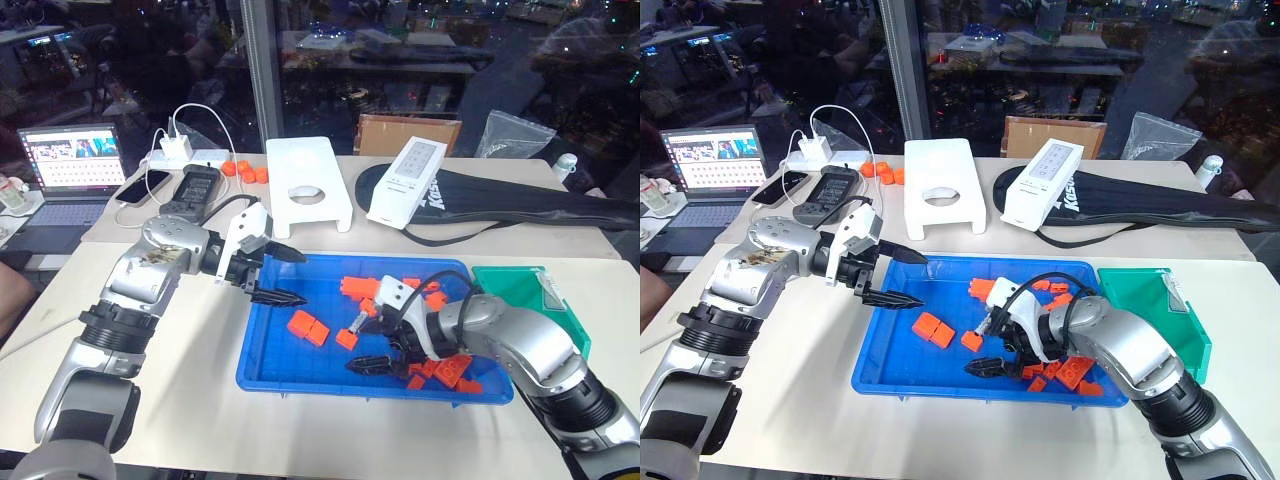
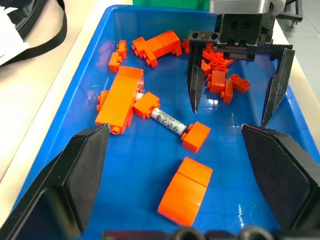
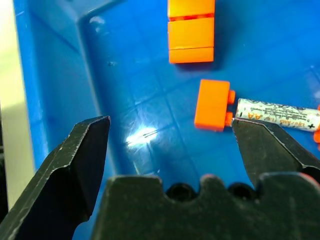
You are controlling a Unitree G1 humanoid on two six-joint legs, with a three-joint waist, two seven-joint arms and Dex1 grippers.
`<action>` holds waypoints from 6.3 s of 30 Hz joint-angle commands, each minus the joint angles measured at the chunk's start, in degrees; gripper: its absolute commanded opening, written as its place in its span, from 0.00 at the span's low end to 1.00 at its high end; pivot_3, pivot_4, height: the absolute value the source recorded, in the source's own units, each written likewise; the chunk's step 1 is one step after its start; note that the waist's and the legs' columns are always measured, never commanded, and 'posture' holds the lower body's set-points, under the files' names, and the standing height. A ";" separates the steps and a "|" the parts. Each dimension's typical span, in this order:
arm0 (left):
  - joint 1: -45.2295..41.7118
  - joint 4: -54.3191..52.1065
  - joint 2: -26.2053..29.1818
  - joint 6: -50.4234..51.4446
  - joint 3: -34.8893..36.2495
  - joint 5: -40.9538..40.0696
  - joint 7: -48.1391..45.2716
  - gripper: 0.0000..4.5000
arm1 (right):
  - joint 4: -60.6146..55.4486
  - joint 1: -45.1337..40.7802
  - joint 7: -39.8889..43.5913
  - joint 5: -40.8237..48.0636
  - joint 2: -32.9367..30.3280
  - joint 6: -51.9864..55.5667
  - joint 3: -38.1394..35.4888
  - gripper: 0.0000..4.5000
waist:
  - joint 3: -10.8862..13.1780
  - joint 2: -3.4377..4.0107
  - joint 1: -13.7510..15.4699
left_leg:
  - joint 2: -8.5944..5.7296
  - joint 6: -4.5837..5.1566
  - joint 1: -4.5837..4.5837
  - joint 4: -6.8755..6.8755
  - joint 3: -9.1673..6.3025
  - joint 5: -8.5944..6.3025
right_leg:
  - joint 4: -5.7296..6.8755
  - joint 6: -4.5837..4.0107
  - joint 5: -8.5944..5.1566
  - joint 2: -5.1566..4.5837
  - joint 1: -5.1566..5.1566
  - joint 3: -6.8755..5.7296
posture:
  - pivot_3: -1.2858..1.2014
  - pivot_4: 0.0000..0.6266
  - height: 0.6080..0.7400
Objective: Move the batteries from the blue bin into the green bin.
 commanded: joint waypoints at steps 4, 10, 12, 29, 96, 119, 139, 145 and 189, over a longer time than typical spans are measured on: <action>-0.32 -0.97 1.13 -1.30 0.49 0.23 -1.15 1.00 | 3.65 -1.53 -1.43 -2.80 3.21 -2.24 2.51 0.99 | 0.00 0.00 0.00 | 0.00 0.00 0.00 -0.01 0.00 0.00 | 0.00 -0.04 0.02 0.00 0.00 -0.01 | 0.52 0.24 0.79; 0.24 -1.52 1.80 -1.29 0.76 0.20 -1.14 1.00 | 6.67 -1.15 -2.98 -5.87 5.60 -5.21 3.47 0.67 | 0.00 0.00 0.02 | 0.00 0.00 0.00 -0.01 -0.01 0.00 | 0.01 -0.03 0.02 0.00 0.00 -0.01 | 0.52 0.24 0.79; 0.38 -1.64 1.90 -1.30 0.77 0.15 -1.05 1.00 | 6.27 -0.83 -2.70 -6.14 5.19 -5.44 3.41 0.51 | 0.00 0.00 0.05 | 0.00 0.00 0.00 0.00 0.00 0.00 | 0.01 -0.03 0.01 0.00 0.00 -0.01 | 0.52 0.24 0.79; -0.10 -1.12 0.53 -2.08 -0.12 0.77 -0.64 1.00 | -1.00 7.31 7.40 -3.10 -24.66 -4.20 -13.14 0.19 | 0.04 -0.05 0.30 | 0.00 0.00 0.00 -0.07 0.01 0.00 | -0.11 -0.05 -0.04 -0.02 0.04 -0.02 | 0.52 0.24 0.79; -6.99 4.93 -9.07 -3.61 3.20 -4.89 -1.72 1.00 | 7.92 21.80 8.12 -13.79 -28.38 -7.70 -39.80 0.05 | 0.08 0.02 -1.17 | -0.07 0.00 0.10 0.01 -0.11 0.01 | 0.04 0.00 -0.05 0.02 0.14 0.04 | 0.52 0.24 0.79; -1.28 1.92 -2.34 -4.05 3.87 -0.37 2.45 1.00 | 13.72 -9.23 4.78 -14.89 -3.71 -17.25 -3.95 0.76 | 0.08 0.13 -0.58 | -0.08 0.00 -0.07 0.01 -0.32 0.00 | -0.02 -0.25 0.08 0.17 0.05 0.05 | 0.52 0.24 0.79; 0.48 -1.51 -0.81 -1.32 3.88 -0.53 6.24 1.00 | 42.05 -18.26 12.95 -24.64 5.75 -33.16 2.71 0.59 | 0.08 0.14 0.03 | -0.07 0.00 0.01 0.04 -0.33 0.01 | 0.16 -0.29 0.11 0.19 0.06 0.02 | 0.52 0.24 0.79; 0.48 -1.38 -0.71 -1.38 3.37 -0.23 5.92 1.00 | 35.21 -18.86 13.93 -23.54 3.01 -31.57 -1.60 0.33 | 0.10 0.16 0.10 | -0.08 -0.01 0.01 0.05 -0.33 0.01 | 0.19 -0.30 0.11 0.19 0.06 0.02 | 0.52 0.24 0.79; 1.23 -1.66 -0.56 -2.28 2.94 0.97 4.93 1.00 | 26.93 -16.50 6.24 -22.95 8.97 -24.82 4.89 0.99 | 0.10 0.12 0.15 | -0.07 -0.01 0.00 0.02 -0.41 0.01 | 0.20 -0.33 0.10 0.22 0.03 -0.02 | 0.52 0.24 0.79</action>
